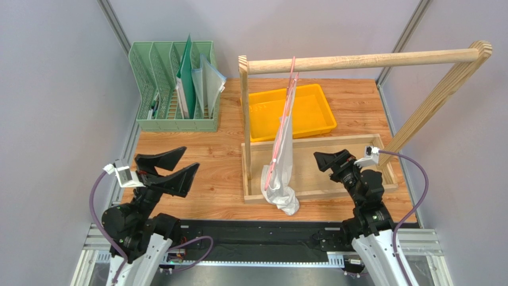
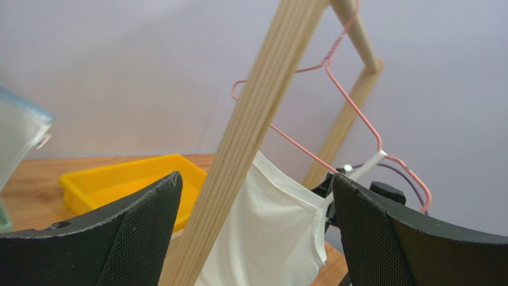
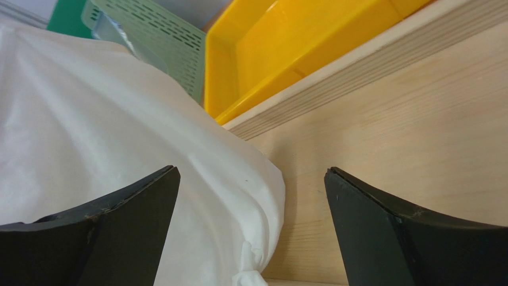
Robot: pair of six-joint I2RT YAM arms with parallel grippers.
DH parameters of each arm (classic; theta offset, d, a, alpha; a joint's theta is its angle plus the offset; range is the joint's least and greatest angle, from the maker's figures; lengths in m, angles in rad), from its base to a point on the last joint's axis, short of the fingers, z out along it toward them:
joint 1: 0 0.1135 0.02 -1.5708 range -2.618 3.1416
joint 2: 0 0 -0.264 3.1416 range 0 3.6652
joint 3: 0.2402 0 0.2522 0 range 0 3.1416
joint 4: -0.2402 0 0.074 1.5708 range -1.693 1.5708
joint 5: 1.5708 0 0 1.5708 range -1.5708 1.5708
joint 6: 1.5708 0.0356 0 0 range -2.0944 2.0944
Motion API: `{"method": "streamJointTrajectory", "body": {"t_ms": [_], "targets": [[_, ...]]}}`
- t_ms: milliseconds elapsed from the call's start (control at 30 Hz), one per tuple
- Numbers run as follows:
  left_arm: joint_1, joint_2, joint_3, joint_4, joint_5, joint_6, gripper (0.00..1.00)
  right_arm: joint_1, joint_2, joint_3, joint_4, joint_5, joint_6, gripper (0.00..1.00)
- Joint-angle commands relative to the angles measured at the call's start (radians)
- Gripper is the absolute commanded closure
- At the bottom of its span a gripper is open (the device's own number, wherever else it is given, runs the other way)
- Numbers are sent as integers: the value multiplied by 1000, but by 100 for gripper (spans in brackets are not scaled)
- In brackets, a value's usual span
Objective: Remove the tank top from the hanger
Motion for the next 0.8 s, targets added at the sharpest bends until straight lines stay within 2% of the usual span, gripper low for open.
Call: {"method": "streamJointTrajectory", "body": {"t_ms": [0, 67, 167, 267, 333, 467, 600, 633, 767], "targets": [[-1, 70, 149, -466, -209, -20, 1, -4, 109, 96, -109, 74, -21, 0], [-1, 130, 195, -610, -232, -87, 1, -3, 170, 148, -152, 89, -14, 0], [-1, 194, 266, -649, -99, 15, 1, -4, 226, 203, -257, 129, -6, 0], [-1, 183, 285, -645, -40, 46, 1, -4, 250, 274, -374, 166, -13, 0], [-1, 146, 252, -600, -10, 37, 1, -4, 241, 295, -379, 105, -116, 0], [-1, 170, 260, -507, 50, -14, 1, -4, 192, 308, -434, 138, -179, 0], [-1, 334, 404, -445, 222, -30, 1, -3, 192, 332, -472, 175, -181, 0], [-3, 406, 428, -395, 306, -53, 1, -3, 198, 346, -476, 167, -182, 0], [-3, 595, 604, -278, 507, -115, 5, -4, 223, 357, -439, 37, -233, 0]]}}
